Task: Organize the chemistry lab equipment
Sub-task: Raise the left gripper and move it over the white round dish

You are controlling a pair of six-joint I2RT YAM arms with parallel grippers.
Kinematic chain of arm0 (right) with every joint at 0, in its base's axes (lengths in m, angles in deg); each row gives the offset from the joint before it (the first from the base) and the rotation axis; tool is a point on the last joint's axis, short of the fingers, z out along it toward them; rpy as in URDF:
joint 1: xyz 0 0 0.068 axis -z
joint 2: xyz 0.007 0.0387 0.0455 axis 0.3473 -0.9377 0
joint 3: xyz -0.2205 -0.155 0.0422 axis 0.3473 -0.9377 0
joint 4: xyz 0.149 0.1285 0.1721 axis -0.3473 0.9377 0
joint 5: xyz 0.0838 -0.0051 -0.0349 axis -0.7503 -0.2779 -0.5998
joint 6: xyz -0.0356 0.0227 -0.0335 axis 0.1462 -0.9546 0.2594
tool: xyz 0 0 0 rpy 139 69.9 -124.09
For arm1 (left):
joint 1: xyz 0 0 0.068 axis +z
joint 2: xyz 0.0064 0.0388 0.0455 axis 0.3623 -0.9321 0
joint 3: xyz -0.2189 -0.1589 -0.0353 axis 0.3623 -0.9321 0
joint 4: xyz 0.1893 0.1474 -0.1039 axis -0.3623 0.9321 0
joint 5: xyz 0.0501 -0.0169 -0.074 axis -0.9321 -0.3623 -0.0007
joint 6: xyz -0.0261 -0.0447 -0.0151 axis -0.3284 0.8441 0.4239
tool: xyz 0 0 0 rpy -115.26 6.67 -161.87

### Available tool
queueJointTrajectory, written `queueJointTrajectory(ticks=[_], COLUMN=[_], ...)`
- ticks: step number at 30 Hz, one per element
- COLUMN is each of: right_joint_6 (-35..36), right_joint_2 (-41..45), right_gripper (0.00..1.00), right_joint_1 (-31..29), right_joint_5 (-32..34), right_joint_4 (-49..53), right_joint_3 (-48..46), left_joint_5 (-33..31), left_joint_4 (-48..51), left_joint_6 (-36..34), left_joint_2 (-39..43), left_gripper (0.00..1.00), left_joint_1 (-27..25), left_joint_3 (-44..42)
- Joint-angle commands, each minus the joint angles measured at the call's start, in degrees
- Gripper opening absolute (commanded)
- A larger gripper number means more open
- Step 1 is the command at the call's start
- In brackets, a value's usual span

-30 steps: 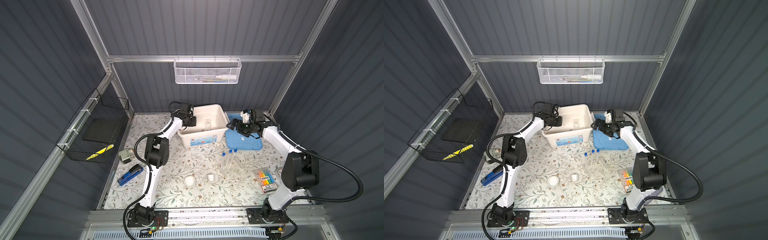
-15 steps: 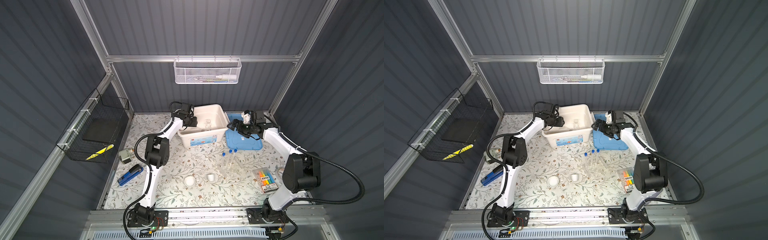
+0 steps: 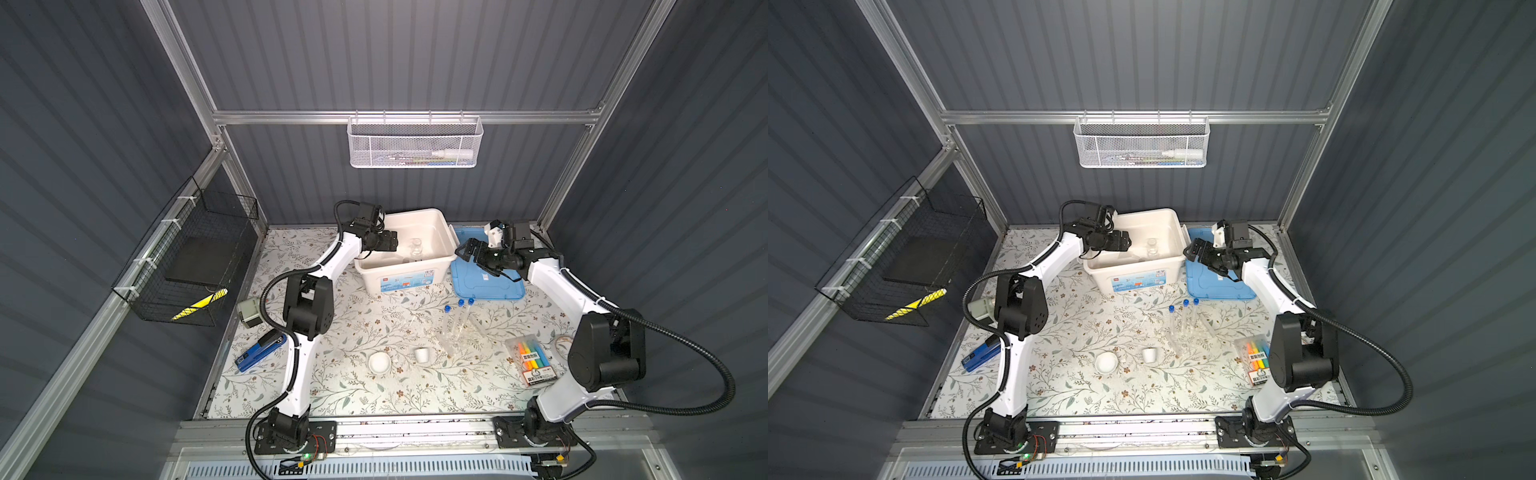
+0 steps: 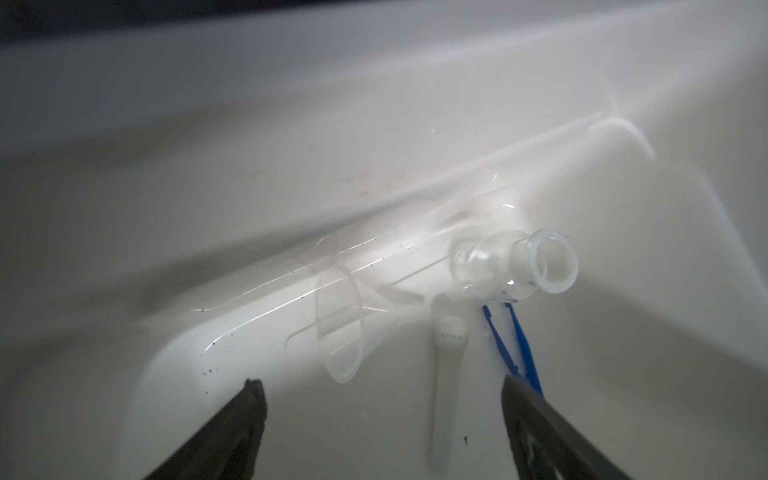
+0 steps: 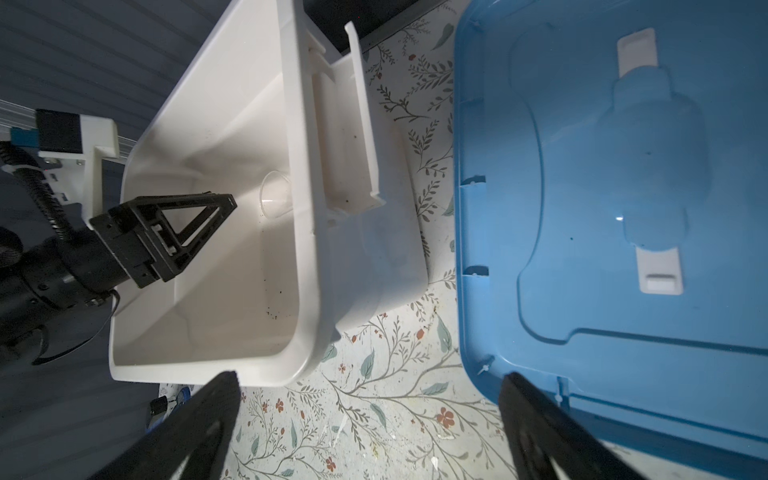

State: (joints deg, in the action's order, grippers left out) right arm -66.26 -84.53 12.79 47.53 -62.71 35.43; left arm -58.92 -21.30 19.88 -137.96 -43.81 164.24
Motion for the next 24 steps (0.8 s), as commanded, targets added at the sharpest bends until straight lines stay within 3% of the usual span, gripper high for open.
queueJointTrajectory(ticks=[1, 9, 16, 24], right_joint_6=[-0.2, 0.1, 2.4, 4.9], right_joint_2=[1.9, 4.4, 6.7, 8.4], right_gripper=[0.99, 0.99, 0.99, 0.99], right_joint_1=[0.1, 0.1, 0.1, 0.7], right_joint_5=[0.6, 1.2, 1.8, 1.9], right_joint_4=[-0.5, -0.5, 1.8, 5.4], right_joint_3=[-1.1, -3.5, -4.4, -4.9], left_joint_5=[-0.1, -7.0, -19.3, -27.9], left_joint_4=[-1.3, -2.6, -1.6, 7.8], left_joint_6=[-0.3, -1.6, -0.8, 10.5], left_joint_2=[4.6, 13.2, 25.6, 39.4], left_gripper=[0.99, 1.00, 1.00, 1.00], left_joint_1=[-0.4, -2.2, -6.3, -13.5], left_joint_3=[-1.6, -7.1, -18.5, -31.9])
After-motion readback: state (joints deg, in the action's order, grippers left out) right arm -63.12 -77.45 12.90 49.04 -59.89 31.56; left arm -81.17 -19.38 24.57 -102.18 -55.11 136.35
